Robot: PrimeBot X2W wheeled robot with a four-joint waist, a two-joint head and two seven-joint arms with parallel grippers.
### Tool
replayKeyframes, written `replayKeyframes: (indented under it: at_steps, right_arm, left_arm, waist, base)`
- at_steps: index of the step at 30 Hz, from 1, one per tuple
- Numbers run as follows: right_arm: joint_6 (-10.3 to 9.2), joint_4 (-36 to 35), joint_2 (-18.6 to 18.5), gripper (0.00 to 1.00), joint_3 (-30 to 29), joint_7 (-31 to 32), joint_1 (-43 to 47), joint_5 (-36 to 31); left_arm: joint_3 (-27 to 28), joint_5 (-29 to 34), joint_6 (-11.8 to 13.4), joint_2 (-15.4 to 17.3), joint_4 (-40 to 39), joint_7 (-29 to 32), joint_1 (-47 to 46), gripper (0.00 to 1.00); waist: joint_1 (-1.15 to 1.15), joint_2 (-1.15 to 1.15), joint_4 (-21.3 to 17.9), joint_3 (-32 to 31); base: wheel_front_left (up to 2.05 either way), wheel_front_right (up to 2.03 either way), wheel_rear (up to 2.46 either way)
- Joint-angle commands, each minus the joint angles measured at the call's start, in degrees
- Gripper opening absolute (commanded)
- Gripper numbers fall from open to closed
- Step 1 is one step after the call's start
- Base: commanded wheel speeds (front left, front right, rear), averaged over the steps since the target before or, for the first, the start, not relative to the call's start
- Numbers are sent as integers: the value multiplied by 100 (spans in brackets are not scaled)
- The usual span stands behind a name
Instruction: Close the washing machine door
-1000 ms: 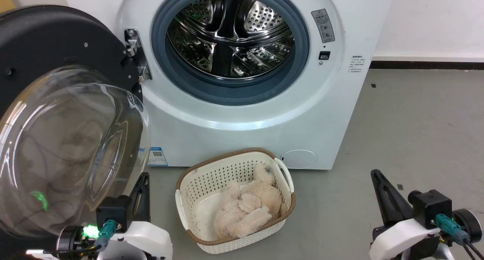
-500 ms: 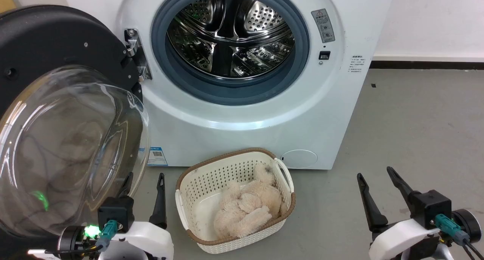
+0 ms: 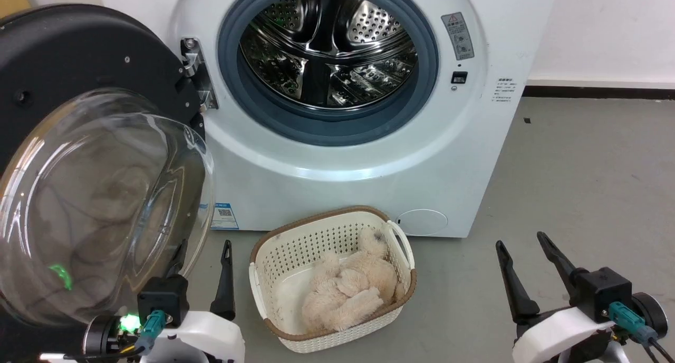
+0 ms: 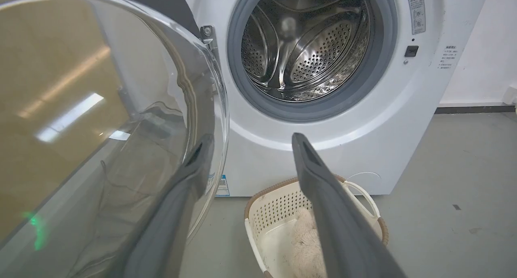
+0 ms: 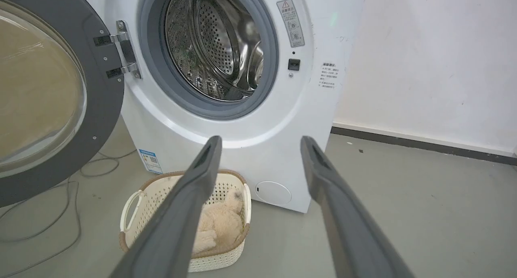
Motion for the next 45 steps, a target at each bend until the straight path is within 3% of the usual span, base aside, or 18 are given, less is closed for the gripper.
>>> replayKeyframes:
  at_steps: [1,45]
  right_arm:
    - [1,12,-12,100,21,-52,41,49]
    - [2,270,-98,100,459,-579,28,628]
  left_arm:
    - [-12,-20,14,2,15,-54,27,100]
    - [59,-108,204,12,-100,-581,269,100]
  waist:
    - [0,0,15,1]
    - [0,0,1415,-65]
  base:
    - [0,0,0]
    - [0,0,0]
